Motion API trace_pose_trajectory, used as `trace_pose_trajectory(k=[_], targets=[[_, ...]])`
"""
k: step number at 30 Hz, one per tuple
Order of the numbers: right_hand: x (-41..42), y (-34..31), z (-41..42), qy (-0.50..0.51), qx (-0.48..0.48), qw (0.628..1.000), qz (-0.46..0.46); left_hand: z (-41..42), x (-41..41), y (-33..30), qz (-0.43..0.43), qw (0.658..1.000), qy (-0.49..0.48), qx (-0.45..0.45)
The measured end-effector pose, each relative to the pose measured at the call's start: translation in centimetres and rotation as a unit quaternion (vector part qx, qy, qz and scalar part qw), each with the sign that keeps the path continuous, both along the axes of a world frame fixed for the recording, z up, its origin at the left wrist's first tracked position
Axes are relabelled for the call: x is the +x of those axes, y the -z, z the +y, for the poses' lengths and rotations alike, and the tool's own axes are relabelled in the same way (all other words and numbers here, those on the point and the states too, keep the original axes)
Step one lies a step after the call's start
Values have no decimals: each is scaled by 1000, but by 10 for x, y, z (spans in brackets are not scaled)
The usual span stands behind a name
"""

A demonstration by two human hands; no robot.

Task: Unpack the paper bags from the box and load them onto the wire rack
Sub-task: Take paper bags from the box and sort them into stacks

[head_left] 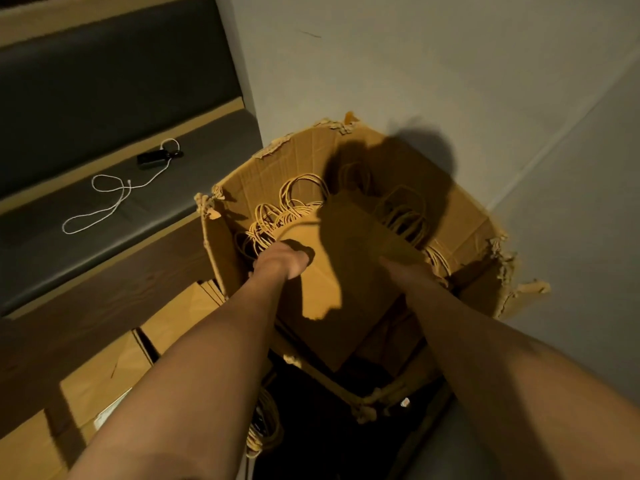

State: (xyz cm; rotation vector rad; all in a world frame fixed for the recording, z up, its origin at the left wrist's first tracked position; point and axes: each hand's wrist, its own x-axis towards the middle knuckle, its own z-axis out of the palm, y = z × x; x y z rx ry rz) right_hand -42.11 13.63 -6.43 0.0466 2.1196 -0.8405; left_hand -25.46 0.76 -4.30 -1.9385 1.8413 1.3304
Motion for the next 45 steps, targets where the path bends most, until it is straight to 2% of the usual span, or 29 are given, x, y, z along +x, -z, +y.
trace_pose_trajectory(k=[4,8,12,15,19,20,22,24,26,29,33,35,37,39,42,45], targets=[[-9,10,-3,-27,4,1000,2,-6,-4,13,-54,998,-20,-36],[-8,18,-3,-17,-21,999,-24,-11,2,26,-19,999,-30,-21],[-10,10,-4,24,-153,982,-104,-15,3,29,8,995,-93,-35],[-18,8,-8,24,-210,967,-141,-18,3,22,24,988,-136,-67],[-16,-25,-10,-18,-208,967,-148,-17,9,11,52,982,-164,-82],[-18,-29,-10,-17,-216,966,-142,-17,10,7,72,980,-165,-82],[-19,-38,-9,6,-252,960,-124,-18,14,0,182,967,-168,-60],[-18,-47,-9,20,-298,948,-108,-20,20,-11,305,936,-171,-33],[-15,-62,-8,18,-345,931,-118,-21,27,-30,369,914,-162,-51],[-6,-88,-13,-19,-400,905,-140,-23,41,-57,413,896,-138,-92],[10,-118,-30,-56,-418,897,-130,-19,69,-96,460,871,-145,-92],[18,-138,-40,-88,-425,890,-138,-18,86,-122,471,868,-146,-66],[31,-165,-50,-133,-427,885,-127,-19,110,-143,485,861,-150,-3],[41,-183,-61,-164,-414,891,-89,-20,134,-159,494,858,-138,30],[69,-195,-81,-210,-383,899,-44,-15,174,-174,491,860,-139,8],[116,-199,-90,-221,-377,893,-103,-10,217,-174,477,862,-167,-37]])
